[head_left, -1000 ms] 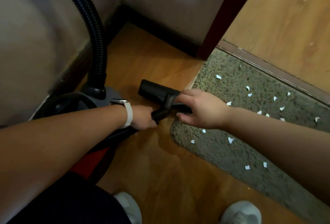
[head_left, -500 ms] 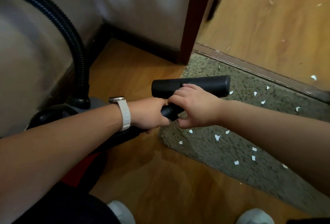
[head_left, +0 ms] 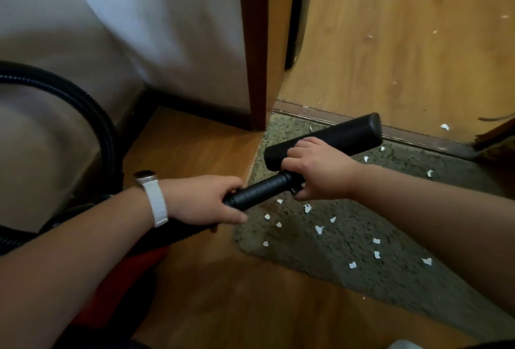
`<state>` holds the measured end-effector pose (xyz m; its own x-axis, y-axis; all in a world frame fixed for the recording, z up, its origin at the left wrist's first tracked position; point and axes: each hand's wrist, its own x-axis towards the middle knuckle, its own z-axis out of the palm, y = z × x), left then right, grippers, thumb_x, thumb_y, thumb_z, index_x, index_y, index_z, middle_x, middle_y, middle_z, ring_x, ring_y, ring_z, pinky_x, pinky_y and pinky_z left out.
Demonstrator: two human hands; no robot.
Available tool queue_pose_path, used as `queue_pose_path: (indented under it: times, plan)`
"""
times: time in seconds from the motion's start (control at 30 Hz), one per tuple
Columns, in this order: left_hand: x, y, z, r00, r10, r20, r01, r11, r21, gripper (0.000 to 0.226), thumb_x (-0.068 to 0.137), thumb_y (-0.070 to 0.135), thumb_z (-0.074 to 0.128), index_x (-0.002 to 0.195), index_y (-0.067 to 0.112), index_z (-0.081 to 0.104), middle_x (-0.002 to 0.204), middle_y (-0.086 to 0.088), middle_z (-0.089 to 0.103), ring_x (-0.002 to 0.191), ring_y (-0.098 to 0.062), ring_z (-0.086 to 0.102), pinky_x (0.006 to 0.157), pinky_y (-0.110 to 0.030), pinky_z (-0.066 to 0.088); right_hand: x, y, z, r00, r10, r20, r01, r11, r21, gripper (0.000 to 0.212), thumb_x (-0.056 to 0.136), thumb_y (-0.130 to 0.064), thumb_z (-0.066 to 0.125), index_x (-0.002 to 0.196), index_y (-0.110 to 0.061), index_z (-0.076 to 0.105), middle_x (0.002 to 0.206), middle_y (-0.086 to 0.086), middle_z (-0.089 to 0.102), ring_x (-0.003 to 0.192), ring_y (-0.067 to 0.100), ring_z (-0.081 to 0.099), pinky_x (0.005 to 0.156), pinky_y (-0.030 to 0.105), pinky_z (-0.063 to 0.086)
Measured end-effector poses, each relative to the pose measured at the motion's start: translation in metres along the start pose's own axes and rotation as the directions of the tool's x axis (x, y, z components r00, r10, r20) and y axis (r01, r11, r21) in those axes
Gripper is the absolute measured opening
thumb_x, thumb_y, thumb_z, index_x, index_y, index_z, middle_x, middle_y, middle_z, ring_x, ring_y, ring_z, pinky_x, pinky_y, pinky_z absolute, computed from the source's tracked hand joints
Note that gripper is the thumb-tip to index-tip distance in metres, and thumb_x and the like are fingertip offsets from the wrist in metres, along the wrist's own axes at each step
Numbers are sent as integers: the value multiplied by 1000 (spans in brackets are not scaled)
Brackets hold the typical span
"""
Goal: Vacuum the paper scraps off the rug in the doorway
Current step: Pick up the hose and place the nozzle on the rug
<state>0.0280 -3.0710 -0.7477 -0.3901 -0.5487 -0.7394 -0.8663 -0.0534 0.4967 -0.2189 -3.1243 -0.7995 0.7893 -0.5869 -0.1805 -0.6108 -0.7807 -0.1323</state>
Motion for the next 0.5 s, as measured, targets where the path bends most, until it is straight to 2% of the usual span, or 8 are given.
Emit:
queue_pose_path:
  times: [0.07, 0.13, 0.23, 0.3, 0.4, 0.5]
  plan:
    - [-9, -9, -5, 996, -12, 87, 18, 997, -72, 31, 86, 39, 72, 112, 28, 57, 96, -7, 71, 81, -25, 73, 77, -45, 60, -24, 19, -1, 997, 70, -18, -71, 997, -30, 38, 72, -49, 69, 101, -25, 64, 95, -5, 60, 95, 20, 57, 102, 39, 41]
    - [-14, -14, -5, 995, -31, 91, 40, 994, -104, 29, 85, 41, 72, 107, 26, 59, 92, -11, 71, 81, -30, 71, 74, -41, 58, -46, 38, -1, 990, 130, -60, -133, 990, -54, 38, 70, -47, 73, 98, -23, 66, 93, -4, 62, 94, 22, 60, 102, 41, 43]
    - [-11, -4, 7, 999, -7, -44, 2, 993, -121, 26, 86, 42, 71, 100, 24, 59, 79, -4, 65, 65, -20, 64, 62, -32, 54, -61, 58, -5, 976, 202, -75, -208, 975, -78, 39, 69, -43, 76, 100, -22, 66, 96, -3, 64, 99, 23, 62, 106, 41, 42]
    - [-6, 13, 18, 991, 21, -135, -38, 992, -125, 24, 86, 42, 70, 98, 24, 58, 77, 0, 63, 60, -15, 62, 58, -32, 54, -60, 66, -5, 969, 241, -57, -246, 965, -87, 39, 74, -39, 74, 108, -23, 64, 103, -4, 64, 106, 21, 60, 108, 38, 39]
    - [6, 42, 34, 963, 50, -264, -70, 995, -68, 22, 86, 44, 69, 93, 27, 57, 76, 3, 63, 56, -11, 60, 56, -30, 54, -61, 71, -4, 956, 290, -41, -292, 954, -65, 37, 82, -33, 67, 116, -24, 59, 109, -4, 61, 108, 21, 57, 98, 35, 42]
    - [16, 65, 45, 934, 103, -341, -89, 994, 57, 20, 87, 48, 66, 90, 32, 54, 78, 3, 64, 63, -15, 64, 56, -30, 54, -69, 74, 0, 931, 361, -57, -359, 933, 35, 38, 82, -28, 69, 118, -21, 62, 114, 2, 57, 109, 25, 55, 91, 41, 48]
